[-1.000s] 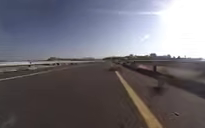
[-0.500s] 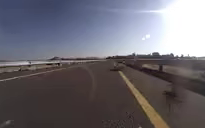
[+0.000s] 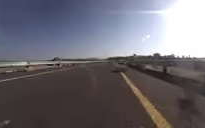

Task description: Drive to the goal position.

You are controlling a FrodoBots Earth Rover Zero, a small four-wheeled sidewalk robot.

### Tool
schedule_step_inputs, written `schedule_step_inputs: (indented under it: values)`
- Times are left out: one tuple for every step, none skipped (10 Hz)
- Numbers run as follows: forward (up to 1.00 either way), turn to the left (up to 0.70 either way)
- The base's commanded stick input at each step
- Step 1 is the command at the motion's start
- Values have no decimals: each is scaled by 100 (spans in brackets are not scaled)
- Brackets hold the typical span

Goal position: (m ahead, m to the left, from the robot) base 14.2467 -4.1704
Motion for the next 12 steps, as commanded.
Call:
schedule_step_inputs:
  values:
    - [70,0]
    - [70,0]
    - [70,0]
    - [70,0]
    - [70,0]
    - [70,0]
    - [70,0]
    - [70,0]
    - [70,0]
    - [70,0]
    - [70,0]
    - [70,0]
